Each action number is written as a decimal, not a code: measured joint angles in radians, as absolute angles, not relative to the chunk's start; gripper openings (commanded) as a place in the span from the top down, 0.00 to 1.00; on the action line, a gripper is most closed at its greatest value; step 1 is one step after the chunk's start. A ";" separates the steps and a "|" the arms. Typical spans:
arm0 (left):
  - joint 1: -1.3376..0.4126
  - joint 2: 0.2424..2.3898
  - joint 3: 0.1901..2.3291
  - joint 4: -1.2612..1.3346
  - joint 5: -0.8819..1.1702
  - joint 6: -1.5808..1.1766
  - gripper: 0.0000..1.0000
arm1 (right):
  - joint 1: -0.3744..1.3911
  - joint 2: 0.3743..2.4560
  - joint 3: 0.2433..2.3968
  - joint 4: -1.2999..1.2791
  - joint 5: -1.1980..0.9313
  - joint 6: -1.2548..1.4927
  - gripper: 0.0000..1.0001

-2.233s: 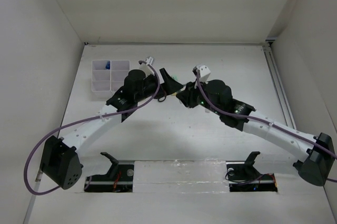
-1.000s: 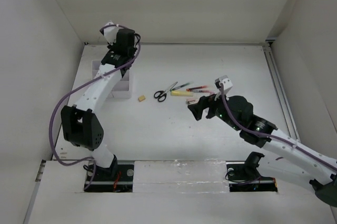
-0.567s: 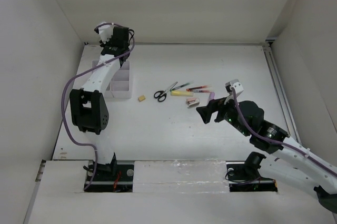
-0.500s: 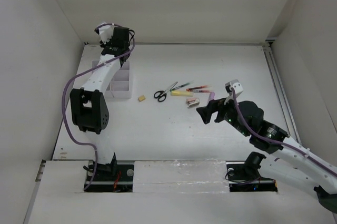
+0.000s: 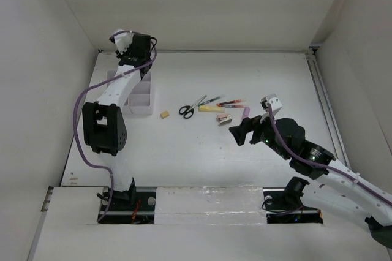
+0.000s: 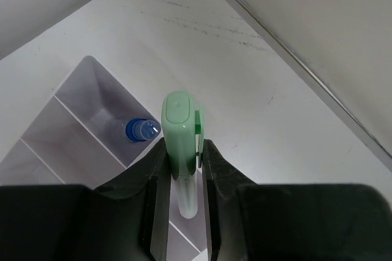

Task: Sort the stationery into containers
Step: Place the pen in the storage box, then pick up the pen from the center of the board, then place the pen in the storage box, then pick up the pen from the center of the board.

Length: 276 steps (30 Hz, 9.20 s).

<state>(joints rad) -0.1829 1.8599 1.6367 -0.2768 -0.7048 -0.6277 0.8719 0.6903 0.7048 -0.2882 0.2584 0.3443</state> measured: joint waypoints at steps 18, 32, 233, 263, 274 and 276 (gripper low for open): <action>-0.195 1.897 1.579 -0.256 -0.675 -0.662 0.45 | 0.872 0.696 0.705 -0.309 0.294 0.348 0.00; -0.237 1.716 1.579 -0.253 -0.586 -0.635 0.00 | 0.776 0.952 0.776 -0.511 0.475 0.521 0.00; -0.255 1.097 1.140 -0.409 -0.167 -0.598 0.00 | 0.568 1.874 1.385 -0.372 -0.274 -0.303 0.25; -0.255 1.031 1.070 -0.336 0.032 -0.554 0.00 | 0.507 2.039 1.497 -0.468 -0.371 -0.428 0.27; -0.255 1.031 1.070 -0.332 0.047 -0.554 0.00 | 0.498 2.110 1.552 -0.489 -0.378 -0.448 0.35; -0.255 1.031 1.070 -0.332 0.049 -0.554 0.00 | 0.498 2.110 1.552 -0.492 -0.377 -0.446 0.38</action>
<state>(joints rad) -0.2554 1.0313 1.0698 -0.3325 0.0494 -0.5537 0.4976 2.1098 1.5517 -0.4919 -0.3775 -0.4458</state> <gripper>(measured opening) 0.996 0.654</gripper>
